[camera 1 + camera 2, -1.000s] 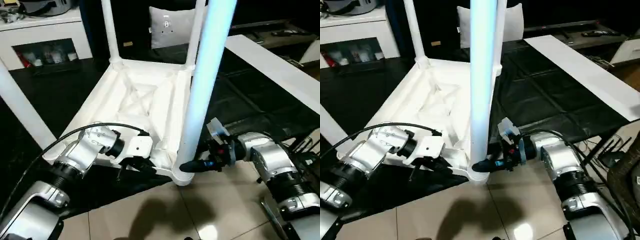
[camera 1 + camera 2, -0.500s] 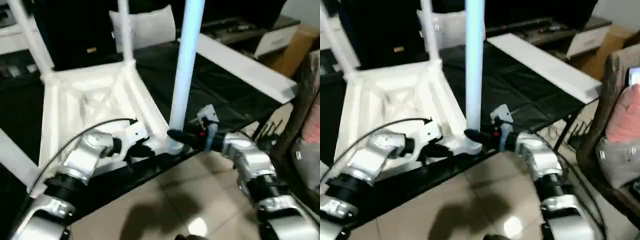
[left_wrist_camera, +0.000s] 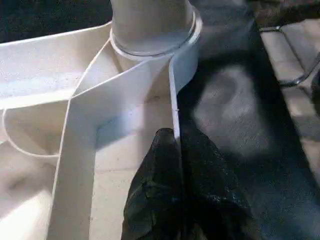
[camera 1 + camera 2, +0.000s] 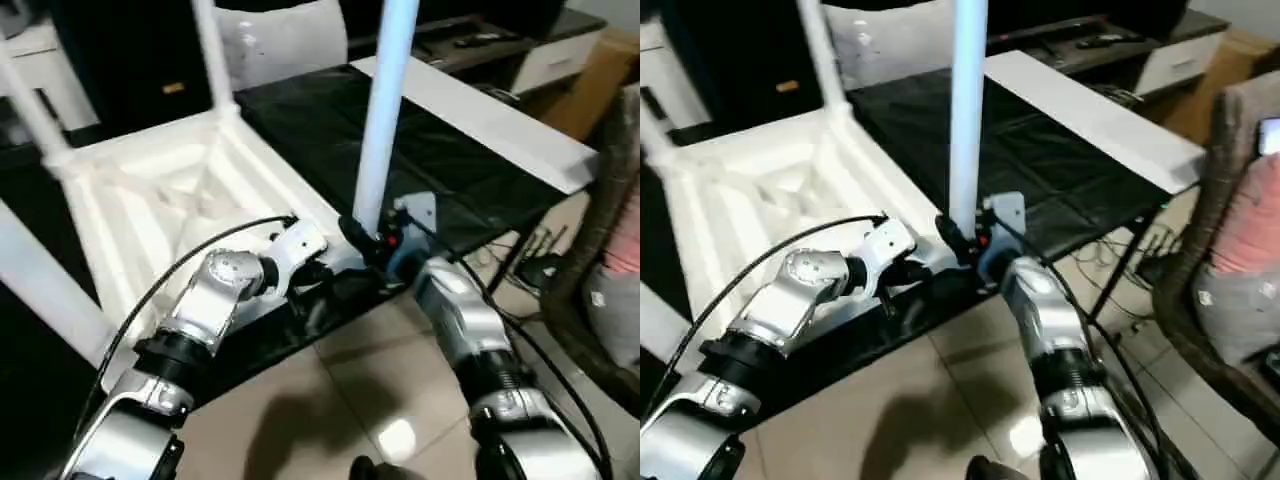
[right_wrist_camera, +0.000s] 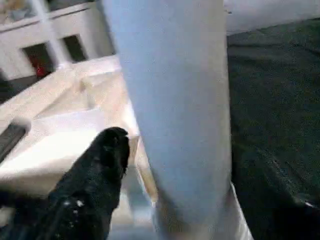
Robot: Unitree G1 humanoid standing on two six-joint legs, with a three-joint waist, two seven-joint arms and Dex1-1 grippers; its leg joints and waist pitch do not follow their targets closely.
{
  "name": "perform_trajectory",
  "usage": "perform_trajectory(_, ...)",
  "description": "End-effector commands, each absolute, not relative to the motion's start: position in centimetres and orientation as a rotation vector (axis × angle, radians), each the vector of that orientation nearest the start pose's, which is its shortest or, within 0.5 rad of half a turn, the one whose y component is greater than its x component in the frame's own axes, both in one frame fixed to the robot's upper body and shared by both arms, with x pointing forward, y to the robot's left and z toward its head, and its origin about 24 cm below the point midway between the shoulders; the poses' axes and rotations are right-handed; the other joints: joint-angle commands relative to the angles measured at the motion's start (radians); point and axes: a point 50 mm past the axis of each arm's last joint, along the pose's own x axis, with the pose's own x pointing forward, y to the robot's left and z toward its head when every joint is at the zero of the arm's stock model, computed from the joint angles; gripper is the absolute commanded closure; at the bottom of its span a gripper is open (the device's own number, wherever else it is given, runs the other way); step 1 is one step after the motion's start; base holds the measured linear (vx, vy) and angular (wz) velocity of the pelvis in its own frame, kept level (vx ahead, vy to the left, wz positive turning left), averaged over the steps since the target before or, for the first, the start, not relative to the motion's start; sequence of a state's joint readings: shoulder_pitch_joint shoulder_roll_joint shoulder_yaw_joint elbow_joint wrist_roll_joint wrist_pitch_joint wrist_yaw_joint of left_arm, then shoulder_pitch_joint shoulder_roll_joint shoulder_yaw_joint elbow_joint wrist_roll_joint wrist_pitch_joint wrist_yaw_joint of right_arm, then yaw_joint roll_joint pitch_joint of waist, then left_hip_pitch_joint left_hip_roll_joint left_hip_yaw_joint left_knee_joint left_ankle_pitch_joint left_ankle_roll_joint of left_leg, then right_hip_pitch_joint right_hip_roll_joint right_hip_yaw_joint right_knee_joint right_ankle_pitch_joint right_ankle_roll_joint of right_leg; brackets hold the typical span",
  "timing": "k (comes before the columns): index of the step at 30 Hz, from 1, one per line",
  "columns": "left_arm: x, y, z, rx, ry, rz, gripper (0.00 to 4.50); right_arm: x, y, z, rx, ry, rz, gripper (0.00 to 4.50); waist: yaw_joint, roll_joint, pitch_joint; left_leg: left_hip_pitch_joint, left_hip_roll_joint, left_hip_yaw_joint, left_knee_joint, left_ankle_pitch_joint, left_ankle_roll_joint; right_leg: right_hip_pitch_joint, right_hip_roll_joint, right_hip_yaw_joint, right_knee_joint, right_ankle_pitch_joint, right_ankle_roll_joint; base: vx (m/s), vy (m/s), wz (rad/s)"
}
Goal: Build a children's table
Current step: Rotate leg to tighten
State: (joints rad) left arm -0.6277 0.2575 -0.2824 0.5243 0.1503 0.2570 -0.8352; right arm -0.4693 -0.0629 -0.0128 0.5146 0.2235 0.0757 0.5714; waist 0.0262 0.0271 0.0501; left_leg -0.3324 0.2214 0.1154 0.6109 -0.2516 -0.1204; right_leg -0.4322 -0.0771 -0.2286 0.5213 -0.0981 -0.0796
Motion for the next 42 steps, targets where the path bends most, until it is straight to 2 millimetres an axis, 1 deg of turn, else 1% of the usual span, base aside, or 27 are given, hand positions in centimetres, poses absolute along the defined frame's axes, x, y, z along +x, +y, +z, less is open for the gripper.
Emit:
perform_trajectory(1, 34.6, 11.6, 7.0, 0.582, 0.380, -0.925, 4.50, 31.8, -10.0, 5.8, 0.157, 0.087, 0.771, 0.86, 0.003, 0.003, -0.068, -0.017, -0.006, 0.024, -0.067, -0.093, 0.100, 0.097, -0.057, 0.044, -0.086, -0.485, 0.102, 0.000, 0.000, 0.00)
perform_trajectory(3, 35.4, 12.3, 7.5, 0.585, 0.366, -0.842, 4.50, 30.8, -11.2, 5.7, 0.132, 0.089, 0.764, 0.79, 0.004, 0.001, -0.069, -0.021, -0.007, 0.025, -0.067, -0.094, 0.099, 0.101, -0.057, 0.044, -0.087, -0.477, 0.114, 0.000, 0.000, 0.00)
perform_trajectory(5, 36.0, 12.6, 8.1, 0.569, 0.346, -0.774, 4.50, 30.2, -12.1, 5.7, 0.116, 0.086, 0.759, 0.43, 0.003, 0.000, -0.072, -0.024, -0.009, 0.025, -0.066, -0.093, 0.098, 0.105, -0.057, 0.040, -0.088, -0.468, 0.121, 0.000, 0.000, 0.00)
perform_trajectory(6, 36.3, 12.6, 8.3, 0.551, 0.338, -0.747, 4.50, 30.1, -12.7, 5.6, 0.101, 0.102, 0.716, 0.43, 0.000, -0.002, -0.074, -0.031, -0.008, 0.023, -0.067, -0.083, 0.097, 0.111, -0.060, 0.040, -0.084, -0.451, 0.122, 0.000, 0.000, 0.00)
perform_trajectory(7, 36.5, 12.6, 8.4, 0.534, 0.331, -0.724, 4.50, 29.9, -13.1, 5.5, 0.099, 0.126, 0.686, 0.26, 0.001, 0.002, -0.073, -0.029, -0.008, 0.023, -0.067, -0.080, 0.098, 0.109, -0.058, 0.039, -0.088, -0.449, 0.121, 0.000, 0.000, 0.00)
perform_trajectory(10, 36.8, 12.5, 8.6, 0.511, 0.319, -0.676, 4.50, 29.5, -13.8, 5.4, 0.082, 0.160, 0.642, 0.03, -0.011, -0.002, -0.074, -0.030, -0.016, 0.026, -0.062, -0.073, 0.105, 0.106, -0.054, 0.037, -0.089, -0.443, 0.121, 0.000, 0.000, 0.00)
perform_trajectory(11, 37.0, 12.3, 8.5, 0.478, 0.315, -0.638, 4.50, 29.0, -14.1, 5.7, 0.076, 0.151, 0.628, 0.03, -0.012, 0.002, -0.074, -0.030, -0.017, 0.027, -0.062, -0.071, 0.107, 0.105, -0.054, 0.037, -0.089, -0.441, 0.120, 0.000, 0.000, 0.00)
perform_trajectory(12, 37.0, 12.3, 8.5, 0.475, 0.314, -0.634, 4.50, 29.0, -14.1, 5.7, 0.075, 0.149, 0.626, 0.03, -0.011, -0.003, -0.076, -0.031, -0.022, 0.029, -0.059, -0.057, 0.112, 0.105, -0.050, 0.037, -0.089, -0.423, 0.124, 0.000, 0.000, 0.00)
perform_trajectory(13, 37.2, 12.2, 8.4, 0.451, 0.307, -0.605, 4.50, 28.6, -14.4, 5.9, 0.079, 0.146, 0.585, 0.03, -0.010, -0.002, -0.078, -0.032, -0.021, 0.028, -0.060, -0.048, 0.113, 0.107, -0.051, 0.038, -0.085, -0.412, 0.122, 0.000, 0.000, 0.00)
perform_trajectory(15, 37.2, 12.2, 8.3, 0.440, 0.299, -0.594, 4.07, 28.4, -14.6, 6.0, 0.083, 0.145, 0.560, 0.00, -0.009, -0.002, -0.084, -0.039, -0.017, 0.021, -0.060, 0.003, 0.129, 0.112, -0.051, 0.041, -0.072, -0.349, 0.115, 0.000, 0.000, 0.00)
perform_trajectory(18, 37.3, 12.3, 8.3, 0.444, 0.259, -0.565, 3.91, 28.1, -14.6, 6.1, 0.115, 0.139, 0.543, 0.00, -0.004, -0.003, -0.084, -0.036, -0.012, 0.019, -0.060, 0.040, 0.145, 0.107, -0.056, 0.047, -0.065, -0.322, 0.090, 0.000, 0.000, 0.00)
perform_trajectory(19, 37.3, 12.3, 8.5, 0.444, 0.222, -0.568, 3.60, 28.0, -14.5, 6.2, 0.123, 0.132, 0.548, 0.00, -0.002, -0.002, -0.084, -0.035, -0.011, 0.019, -0.061, 0.045, 0.148, 0.106, -0.057, 0.048, -0.064, -0.320, 0.085, 0.000, 0.000, 0.00)
perform_trajectory(21, 37.1, 12.1, 9.0, 0.415, 0.146, -0.592, 3.48, 27.8, -14.2, 6.4, 0.139, 0.126, 0.567, 0.00, 0.004, -0.004, -0.083, -0.033, -0.006, 0.017, -0.061, 0.057, 0.153, 0.104, -0.062, 0.050, -0.061, -0.323, 0.073, 0.000, 0.000, 0.00)
perform_trajectory(22, 36.9, 11.9, 9.4, 0.386, 0.095, -0.608, 3.48, 27.6, -14.0, 6.5, 0.142, 0.124, 0.576, 0.00, 0.013, -0.004, -0.083, -0.030, -0.001, 0.018, -0.062, 0.067, 0.151, 0.104, -0.067, 0.054, -0.057, -0.319, 0.060, 0.000, 0.000, 0.00)
perform_trajectory(23, 36.6, 11.9, 9.7, 0.351, 0.049, -0.615, 3.42, 27.5, -13.9, 6.5, 0.135, 0.127, 0.567, 0.00, 0.017, -0.007, -0.083, -0.028, 0.000, 0.020, -0.062, 0.071, 0.150, 0.101, -0.066, 0.056, -0.057, -0.320, 0.057, 0.000, 0.000, 0.00)
perform_trajectory(24, 36.4, 11.9, 10.0, 0.324, 0.017, -0.615, 3.16, 27.5, -13.9, 6.5, 0.128, 0.127, 0.553, 0.00, 0.021, -0.008, -0.081, -0.028, 0.000, 0.022, -0.063, 0.075, 0.145, 0.099, -0.068, 0.058, -0.057, -0.327, 0.051, 0.000, 0.000, 0.00)
perform_trajectory(26, 35.7, 11.9, 10.0, 0.260, -0.004, -0.631, 3.08, 27.4, -13.8, 6.6, 0.122, 0.122, 0.539, 0.00, 0.027, -0.009, -0.078, -0.026, 0.003, 0.024, -0.065, 0.070, 0.140, 0.097, -0.070, 0.059, -0.058, -0.348, 0.048, 0.000, 0.000, 0.00)
perform_trajectory(29, 34.5, 12.0, 9.6, 0.199, -0.019, -0.625, 2.89, 27.5, -13.9, 6.1, 0.059, 0.182, 0.465, 0.00, 0.032, -0.003, -0.075, -0.022, 0.008, 0.025, -0.069, 0.058, 0.116, 0.096, -0.073, 0.063, -0.058, -0.374, 0.052, 0.000, 0.000, 0.00)
perform_trajectory(30, 34.0, 12.0, 9.5, 0.168, -0.027, -0.617, 2.65, 27.4, -13.8, 5.8, 0.034, 0.218, 0.453, 0.00, 0.031, 0.001, -0.071, -0.021, 0.003, 0.028, -0.068, 0.037, 0.112, 0.094, -0.068, 0.062, -0.066, -0.396, 0.063, 0.000, 0.000, 0.00)
perform_trajectory(35, 30.9, 12.0, 9.0, 0.008, -0.060, -0.578, 2.65, 26.9, -13.6, 6.3, 0.006, 0.172, 0.481, 0.00, 0.027, -0.001, -0.068, -0.023, 0.002, 0.032, -0.070, -0.045, 0.101, 0.096, -0.066, 0.053, -0.081, -0.456, 0.108, 0.000, 0.000, 0.00)
perform_trajectory(36, 30.1, 12.2, 8.9, -0.005, -0.082, -0.537, 2.65, 26.9, -13.7, 6.3, -0.003, 0.163, 0.478, 0.00, 0.024, -0.005, -0.064, -0.025, -0.002, 0.033, -0.069, -0.057, 0.104, 0.094, -0.060, 0.051, -0.087, -0.470, 0.122, 0.000, 0.000, 0.00)
perform_trajectory(37, 30.1, 12.2, 8.9, -0.005, -0.082, -0.537, 2.65, 26.9, -13.7, 6.3, -0.003, 0.163, 0.478, 0.00, 0.022, -0.005, -0.064, -0.027, -0.001, 0.032, -0.070, -0.063, 0.104, 0.096, -0.058, 0.049, -0.087, -0.472, 0.128, 0.000, 0.000, 0.00)
perform_trajectory(38, 29.1, 12.7, 8.6, 0.019, -0.074, -0.477, 2.65, 26.9, -13.8, 6.2, -0.031, 0.160, 0.451, 0.00, 0.017, -0.005, -0.061, -0.025, -0.007, 0.034, -0.068, -0.079, 0.108, 0.091, -0.047, 0.044, -0.098, -0.493, 0.153, 0.000, 0.000, 0.00)
perform_trajectory(39, 28.7, 12.8, 8.5, 0.031, -0.075, -0.462, 2.65, 26.9, -13.9, 6.1, -0.040, 0.163, 0.438, 0.00, 0.022, -0.018, -0.056, -0.084, -0.001, -0.017, -0.082, -0.099, 0.111, 0.145, -0.074, -0.001, -0.060, -0.432, 0.141, 0.000, 0.000, 0.00)
perform_trajectory(40, 28.2, 12.9, 8.2, 0.033, -0.070, -0.459, 2.65, 26.9, -13.8, 6.1, -0.036, 0.160, 0.442, 0.00, -0.005, 0.022, -0.048, -0.061, 0.115, -0.121, -0.141, -0.194, 0.189, 0.121, -0.060, 0.052, 0.027, -0.307, 0.100, -0.015, -0.087, 0.38)
perform_trajectory(41, 27.9, 12.9, 8.0, 0.029, -0.063, -0.456, 2.65, 26.9, -13.7, 6.2, -0.033, 0.159, 0.446, 0.00, -0.005, 0.022, -0.048, -0.061, 0.115, -0.121, -0.141, -0.194, 0.189, 0.121, -0.060, 0.052, 0.027, -0.307, 0.100, 0.025, -0.127, 0.60)
perform_trajectory(42, 27.5, 12.9, 7.6, 0.012, -0.038, -0.455, 2.65, 26.9, -13.6, 6.2, -0.029, 0.157, 0.448, 0.00, -0.034, 0.016, -0.033, -0.009, 0.138, -0.189, -0.168, -0.274, 0.241, 0.061, -0.036, 0.101, 0.116, -0.313, -0.026, 0.025, -0.127, 0.60)
